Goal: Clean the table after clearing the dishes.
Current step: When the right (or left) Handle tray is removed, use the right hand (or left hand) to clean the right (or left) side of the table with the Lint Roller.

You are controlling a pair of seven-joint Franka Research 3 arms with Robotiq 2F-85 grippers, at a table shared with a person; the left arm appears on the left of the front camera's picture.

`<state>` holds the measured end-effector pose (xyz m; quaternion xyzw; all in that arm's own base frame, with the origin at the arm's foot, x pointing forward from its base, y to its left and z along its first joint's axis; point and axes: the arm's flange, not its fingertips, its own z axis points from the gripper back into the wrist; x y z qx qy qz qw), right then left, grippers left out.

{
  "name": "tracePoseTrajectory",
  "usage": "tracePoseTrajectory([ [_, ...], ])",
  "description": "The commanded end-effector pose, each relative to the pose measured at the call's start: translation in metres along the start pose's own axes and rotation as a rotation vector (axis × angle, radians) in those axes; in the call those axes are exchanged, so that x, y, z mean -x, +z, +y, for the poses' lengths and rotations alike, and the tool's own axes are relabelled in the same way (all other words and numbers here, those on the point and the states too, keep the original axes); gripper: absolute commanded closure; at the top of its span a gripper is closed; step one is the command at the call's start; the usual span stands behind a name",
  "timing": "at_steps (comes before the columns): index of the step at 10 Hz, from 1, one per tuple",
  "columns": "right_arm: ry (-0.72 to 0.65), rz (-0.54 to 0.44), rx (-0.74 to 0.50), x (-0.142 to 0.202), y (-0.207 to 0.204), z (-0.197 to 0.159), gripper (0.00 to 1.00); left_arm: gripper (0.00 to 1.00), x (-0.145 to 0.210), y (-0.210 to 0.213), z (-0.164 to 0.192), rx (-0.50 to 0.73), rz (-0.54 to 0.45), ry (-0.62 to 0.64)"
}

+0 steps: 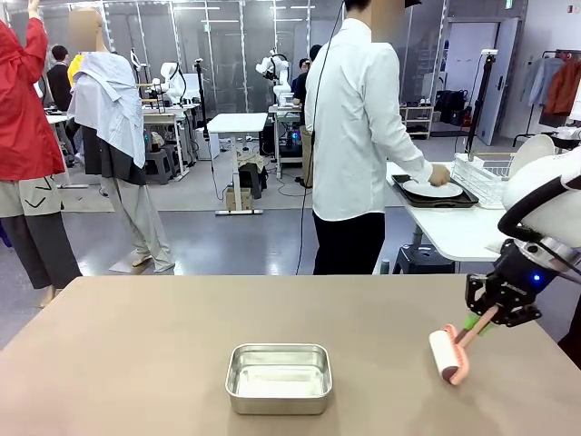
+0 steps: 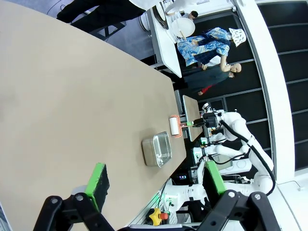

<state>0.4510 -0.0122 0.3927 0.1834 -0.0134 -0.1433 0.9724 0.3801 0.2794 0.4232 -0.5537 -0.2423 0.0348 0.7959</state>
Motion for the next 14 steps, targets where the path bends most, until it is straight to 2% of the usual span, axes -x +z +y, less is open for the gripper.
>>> tracePoseTrajectory([
  [1, -0.088, 0.06, 0.186, 0.004, -0.009, -0.022, 0.79, 0.0, 0.002, 0.003, -0.001, -0.01, 0.002, -0.003],
  [4, -0.18, 0.007, 0.32, -0.004, 0.007, -0.035, 0.79, 0.0, 0.002, 0.003, -0.001, -0.01, 0.002, -0.003],
  [6, -0.202, -0.052, 0.42, 0.003, 0.025, -0.028, 0.79, 0.0, 0.002, 0.003, -0.001, -0.01, 0.002, -0.003],
  [8, -0.107, -0.075, 0.386, 0.024, 0.054, -0.005, 0.79, 0.0, 0.002, 0.003, -0.001, -0.01, 0.002, -0.003],
  [12, 0.112, -0.127, 0.536, 0.07, 0.098, 0.039, 0.79, 0.0, 0.002, 0.003, -0.001, -0.01, 0.002, -0.003],
  [13, 0.128, -0.111, 0.529, 0.072, 0.097, 0.043, 0.79, 0.0, 0.002, 0.003, -0.001, -0.01, 0.002, -0.003],
  [14, 0.046, -0.109, 0.499, 0.061, 0.094, 0.038, 0.79, 0.0, 0.002, 0.003, -0.001, -0.01, 0.002, -0.003],
])
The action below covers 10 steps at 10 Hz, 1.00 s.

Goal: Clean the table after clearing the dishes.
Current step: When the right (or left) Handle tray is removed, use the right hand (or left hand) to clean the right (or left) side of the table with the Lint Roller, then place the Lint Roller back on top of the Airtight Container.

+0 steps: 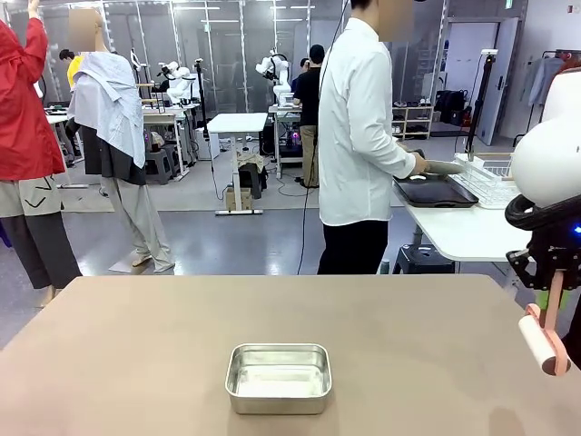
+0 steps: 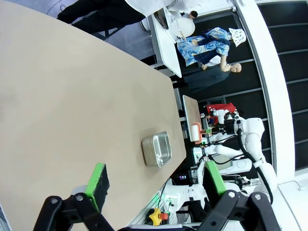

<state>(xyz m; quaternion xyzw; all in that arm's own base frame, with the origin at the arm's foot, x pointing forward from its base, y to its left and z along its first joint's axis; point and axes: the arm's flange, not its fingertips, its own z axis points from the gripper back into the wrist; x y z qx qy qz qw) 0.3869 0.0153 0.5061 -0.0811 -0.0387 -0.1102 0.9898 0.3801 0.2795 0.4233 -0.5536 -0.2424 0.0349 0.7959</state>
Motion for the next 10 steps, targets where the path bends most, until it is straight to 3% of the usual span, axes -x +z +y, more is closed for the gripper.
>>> tracePoseTrajectory([
  [1, -0.039, 0.014, -0.018, -0.0096, -0.0127, -0.0054, 0.79, 0.0, 0.0018, 0.0028, -0.0009, -0.01, 0.002, -0.003],
  [10, -0.039, 0.014, -0.018, -0.0096, -0.0127, -0.0054, 0.79, 0.0, 0.0018, 0.0028, -0.0009, -0.01, 0.002, -0.003],
])
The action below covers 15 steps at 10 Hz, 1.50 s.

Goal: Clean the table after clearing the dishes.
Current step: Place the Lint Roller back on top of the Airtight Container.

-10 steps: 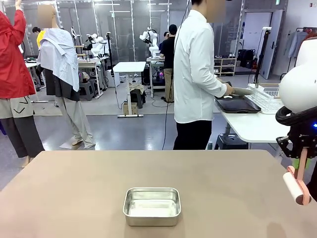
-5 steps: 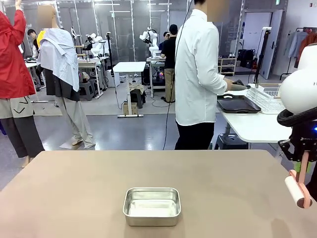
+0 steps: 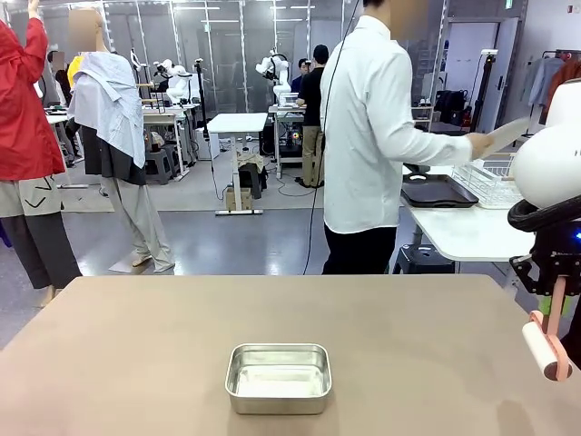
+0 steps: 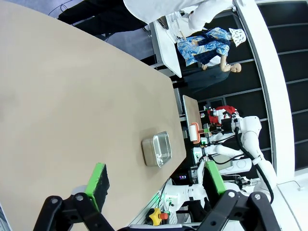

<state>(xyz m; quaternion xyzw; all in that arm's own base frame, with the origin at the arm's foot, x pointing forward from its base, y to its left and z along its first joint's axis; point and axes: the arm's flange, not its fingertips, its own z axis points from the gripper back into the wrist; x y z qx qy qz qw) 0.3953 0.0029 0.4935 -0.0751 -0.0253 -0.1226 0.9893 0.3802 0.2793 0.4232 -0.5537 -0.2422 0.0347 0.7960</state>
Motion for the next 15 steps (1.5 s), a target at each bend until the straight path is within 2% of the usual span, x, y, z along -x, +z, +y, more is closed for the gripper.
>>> tracePoseTrajectory([
  [1, -0.015, -0.015, -0.01, 0.0, 0.002, 0.003, 0.79, 0.0, 0.002, 0.003, -0.001, -0.01, 0.001, -0.003],
  [5, 0.0, 0.0, 0.0, 0.0, 0.0, 0.0, 0.79, 0.0, 0.002, 0.003, -0.001, -0.01, 0.001, -0.003],
  [6, 0.14, -0.122, 0.057, -0.005, 0.031, 0.024, 0.79, 0.0, 0.002, 0.003, -0.001, -0.01, 0.001, -0.003],
  [7, 0.319, -0.222, 0.047, -0.008, 0.061, 0.043, 0.79, 0.0, 0.002, 0.003, -0.001, -0.01, 0.001, -0.003],
  [8, 0.496, -0.297, 0.067, -0.013, 0.089, 0.063, 0.79, 0.0, 0.002, 0.003, -0.001, -0.01, 0.001, -0.003],
  [10, 0.761, -0.381, 0.102, -0.016, 0.135, 0.112, 0.79, 0.0, 0.002, 0.003, -0.001, -0.01, 0.001, -0.003],
  [12, 1.044, -0.381, 0.162, -0.008, 0.161, 0.188, 0.79, 0.0, 0.002, 0.003, -0.001, -0.01, 0.001, -0.003],
  [14, 1.311, -0.41, 0.17, 0.034, 0.166, 0.258, 0.79, 0.0, 0.002, 0.003, -0.001, -0.01, 0.001, -0.003],
  [15, 1.425, -0.377, 0.172, 0.055, 0.156, 0.286, 0.79, 0.0, 0.002, 0.003, -0.001, -0.01, 0.001, -0.003],
])
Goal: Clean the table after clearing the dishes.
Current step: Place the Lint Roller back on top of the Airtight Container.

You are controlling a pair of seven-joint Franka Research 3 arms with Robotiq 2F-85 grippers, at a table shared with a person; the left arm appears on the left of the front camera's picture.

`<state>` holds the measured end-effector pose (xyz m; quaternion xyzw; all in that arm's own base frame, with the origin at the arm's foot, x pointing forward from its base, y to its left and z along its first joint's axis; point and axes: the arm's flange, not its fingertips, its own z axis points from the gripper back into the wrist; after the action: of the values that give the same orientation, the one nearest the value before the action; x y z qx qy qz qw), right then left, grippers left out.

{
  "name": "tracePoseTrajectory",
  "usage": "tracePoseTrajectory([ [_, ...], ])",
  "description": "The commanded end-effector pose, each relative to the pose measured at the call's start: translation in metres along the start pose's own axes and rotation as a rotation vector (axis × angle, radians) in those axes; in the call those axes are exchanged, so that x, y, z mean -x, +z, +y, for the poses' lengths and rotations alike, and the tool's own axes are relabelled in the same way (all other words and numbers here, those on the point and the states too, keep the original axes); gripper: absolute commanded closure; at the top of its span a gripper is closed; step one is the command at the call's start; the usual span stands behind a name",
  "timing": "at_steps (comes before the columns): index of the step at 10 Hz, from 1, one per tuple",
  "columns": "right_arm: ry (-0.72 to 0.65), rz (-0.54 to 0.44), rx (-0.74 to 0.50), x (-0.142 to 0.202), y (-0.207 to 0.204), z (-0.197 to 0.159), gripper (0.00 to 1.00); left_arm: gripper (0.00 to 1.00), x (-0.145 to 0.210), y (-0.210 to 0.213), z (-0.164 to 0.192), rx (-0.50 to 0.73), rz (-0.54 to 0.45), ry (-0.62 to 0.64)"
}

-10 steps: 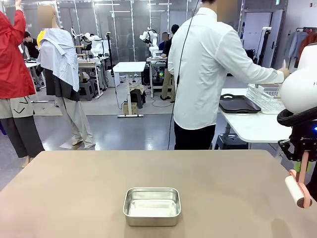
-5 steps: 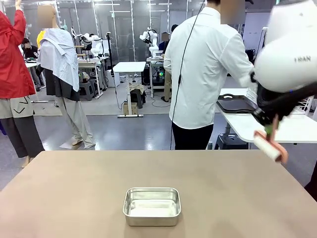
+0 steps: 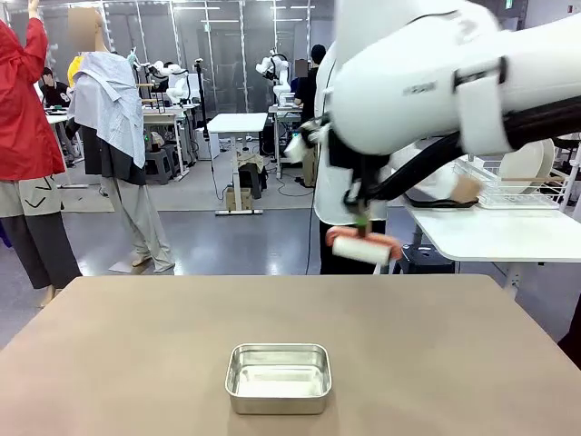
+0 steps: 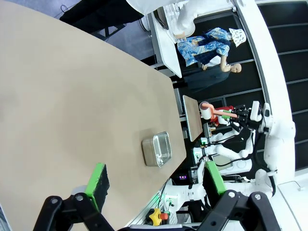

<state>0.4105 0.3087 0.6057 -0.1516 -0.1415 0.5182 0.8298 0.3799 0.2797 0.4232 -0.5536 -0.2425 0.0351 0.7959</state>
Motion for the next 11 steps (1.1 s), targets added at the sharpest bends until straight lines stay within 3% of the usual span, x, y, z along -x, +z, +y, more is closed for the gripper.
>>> tracePoseTrajectory([
  [1, 0.205, 0.015, -0.01, -0.016, -0.003, 0.031, 0.79, 0.0, 0.002, 0.003, -0.001, -0.01, 0.002, -0.004],
  [4, 0.373, -0.048, -0.095, -0.031, 0.011, 0.109, 0.79, 0.0, 0.002, 0.003, -0.001, -0.01, 0.002, -0.004],
  [5, 0.358, -0.06, -0.138, -0.03, 0.01, 0.123, 0.79, 0.0, 0.002, 0.003, -0.001, -0.01, 0.002, -0.004],
  [6, 0.33, -0.083, -0.191, -0.025, 0.013, 0.129, 0.79, 0.0, 0.002, 0.003, -0.001, -0.01, 0.002, -0.004],
  [7, 0.346, -0.039, -0.098, -0.046, 0.009, 0.121, 0.79, 0.0, 0.002, 0.003, -0.001, -0.01, 0.002, -0.004],
  [11, 0.34, -0.043, -0.119, -0.043, 0.009, 0.123, 0.79, 0.0, 0.002, 0.003, -0.001, -0.01, 0.002, -0.004],
])
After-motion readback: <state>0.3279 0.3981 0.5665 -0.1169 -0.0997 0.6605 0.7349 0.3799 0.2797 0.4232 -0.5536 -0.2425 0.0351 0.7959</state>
